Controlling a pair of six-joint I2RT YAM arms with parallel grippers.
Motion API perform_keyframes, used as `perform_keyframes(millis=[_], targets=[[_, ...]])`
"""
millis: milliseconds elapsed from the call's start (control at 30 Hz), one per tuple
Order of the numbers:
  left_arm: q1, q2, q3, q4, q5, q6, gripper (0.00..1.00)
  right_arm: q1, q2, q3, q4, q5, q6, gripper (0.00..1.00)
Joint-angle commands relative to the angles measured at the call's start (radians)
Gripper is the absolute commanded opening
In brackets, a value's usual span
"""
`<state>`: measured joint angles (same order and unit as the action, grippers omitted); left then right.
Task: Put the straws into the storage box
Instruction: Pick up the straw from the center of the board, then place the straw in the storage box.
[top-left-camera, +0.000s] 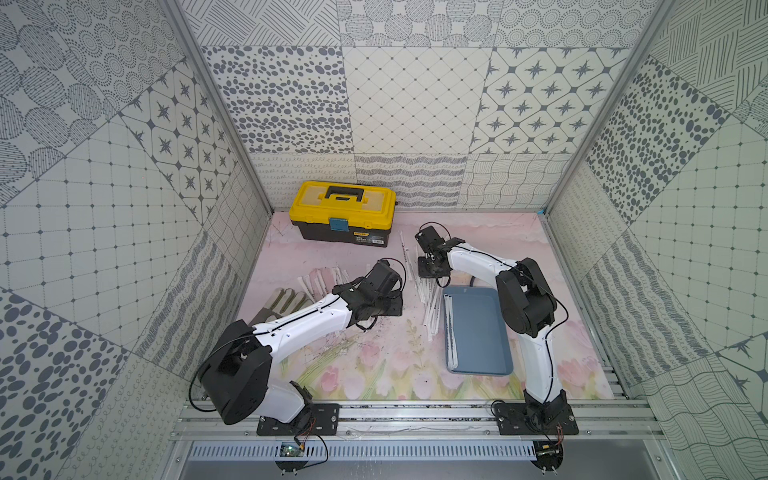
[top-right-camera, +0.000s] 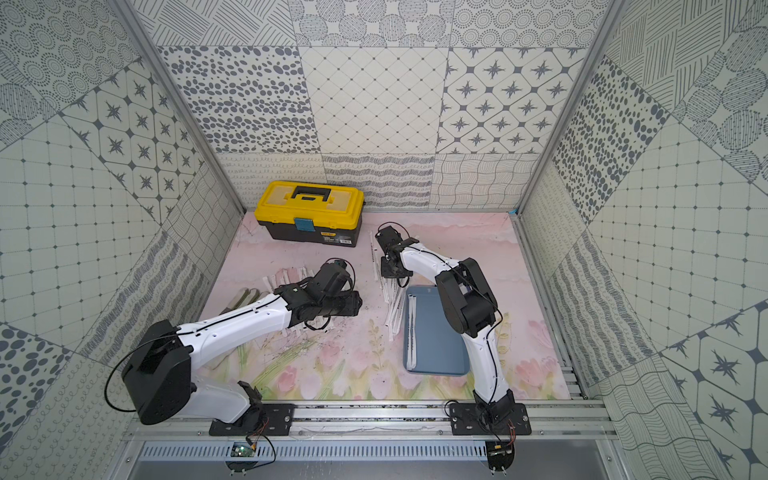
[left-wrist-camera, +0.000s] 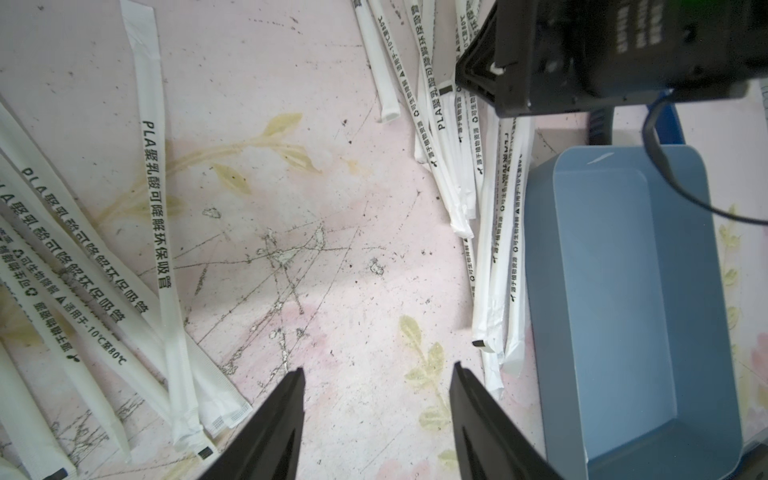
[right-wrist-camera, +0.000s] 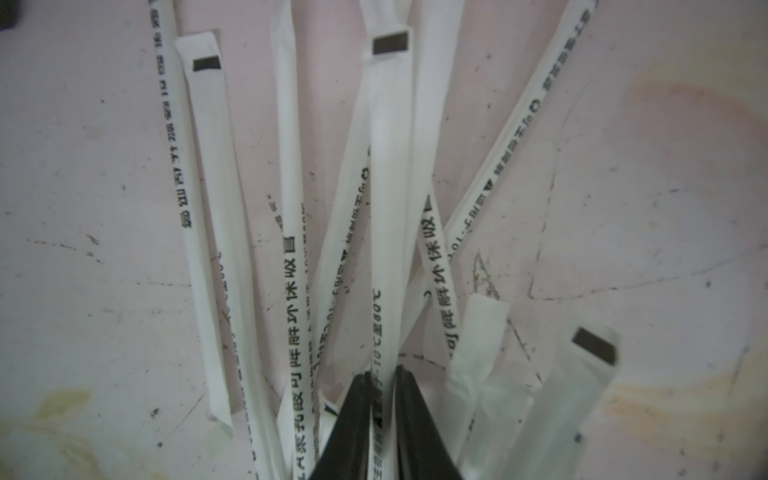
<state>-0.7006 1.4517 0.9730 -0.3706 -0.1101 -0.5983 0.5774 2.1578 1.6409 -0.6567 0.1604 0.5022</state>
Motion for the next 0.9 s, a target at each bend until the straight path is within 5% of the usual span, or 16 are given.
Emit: perform_keyframes(millis=[0, 267, 600, 733, 867], targets=[[0.003, -0.011, 0.004, 0.013, -0.003, 0.017, 0.60, 0.034, -0.001, 0.005, 0.030, -0.023, 0.001, 0.10], [0.036, -0.043, 0.002, -0.006, -0.033, 0.034, 0.60, 0.129, -0.181, -0.130, 0.164, -0.192, 0.114, 0.10], [0.083, -0.091, -0.020, -0.011, -0.011, 0.034, 0.60, 0.083, -0.326, -0.341, 0.415, -0.455, 0.203, 0.10], [0.087, -0.095, -0.021, 0.006, -0.007, 0.026, 0.60, 0.074, -0.272, -0.343, 0.474, -0.507, 0.224, 0.11], [0.094, -0.107, -0.019, -0.022, -0.034, 0.035, 0.60, 0.172, -0.185, -0.118, 0.176, -0.217, 0.131, 0.15]])
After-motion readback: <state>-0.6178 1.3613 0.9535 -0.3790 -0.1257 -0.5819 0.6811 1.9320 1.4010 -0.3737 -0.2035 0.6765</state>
